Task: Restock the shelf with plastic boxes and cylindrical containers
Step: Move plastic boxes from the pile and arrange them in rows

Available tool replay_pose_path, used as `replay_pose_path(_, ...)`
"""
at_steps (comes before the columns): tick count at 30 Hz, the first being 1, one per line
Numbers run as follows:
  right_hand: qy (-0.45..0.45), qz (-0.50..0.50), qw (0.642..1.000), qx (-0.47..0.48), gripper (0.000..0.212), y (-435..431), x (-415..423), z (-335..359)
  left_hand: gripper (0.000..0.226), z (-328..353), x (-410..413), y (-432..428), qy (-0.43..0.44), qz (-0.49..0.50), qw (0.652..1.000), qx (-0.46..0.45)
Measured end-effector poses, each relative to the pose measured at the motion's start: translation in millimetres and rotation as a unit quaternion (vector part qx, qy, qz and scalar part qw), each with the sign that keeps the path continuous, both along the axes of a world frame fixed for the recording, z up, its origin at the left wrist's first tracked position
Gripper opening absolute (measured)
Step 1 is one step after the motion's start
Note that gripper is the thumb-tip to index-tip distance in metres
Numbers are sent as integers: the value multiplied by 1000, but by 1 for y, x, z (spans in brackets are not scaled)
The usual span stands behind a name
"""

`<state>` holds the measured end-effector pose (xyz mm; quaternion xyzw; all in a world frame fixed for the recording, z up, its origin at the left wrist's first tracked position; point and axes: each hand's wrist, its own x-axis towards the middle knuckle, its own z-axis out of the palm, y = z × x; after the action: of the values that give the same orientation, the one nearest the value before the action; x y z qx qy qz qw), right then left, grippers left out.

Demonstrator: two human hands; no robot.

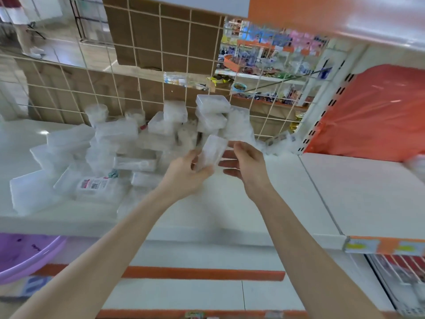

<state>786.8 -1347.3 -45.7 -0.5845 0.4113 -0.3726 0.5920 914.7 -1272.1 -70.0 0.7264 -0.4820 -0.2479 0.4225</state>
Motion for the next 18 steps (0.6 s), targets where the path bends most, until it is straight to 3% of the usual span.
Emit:
replay_pose_path(2, 7, -5, 1000, -8, 20, 4, -3, 1, 22, 3, 2, 7, 269, -51, 961, -26)
replay_pose_path(3, 6, -6, 1000, -11, 20, 6, -3, 0, 20, 4, 3, 11, 384, -69, 920, -42)
replay_pose_path(5, 5, -4, 1000, -22, 21, 12, -3, 0, 35, 5, 6, 16, 514, -98, 850, -61)
replay_pose_path(9, 9, 17, 998, -58, 16, 23, 0, 1, 46, 6, 10, 22, 559, -136, 816, -57)
replay_pose_path(15, -28, 39, 998, -32, 20, 24, -1, 6, 43, 0, 15, 25, 532, -158, 832, -16)
replay_pose_path(18, 2, 20, 999, -48, 24, 25, -1, 5, 38, -3, 11, 25, 539, -153, 827, -34)
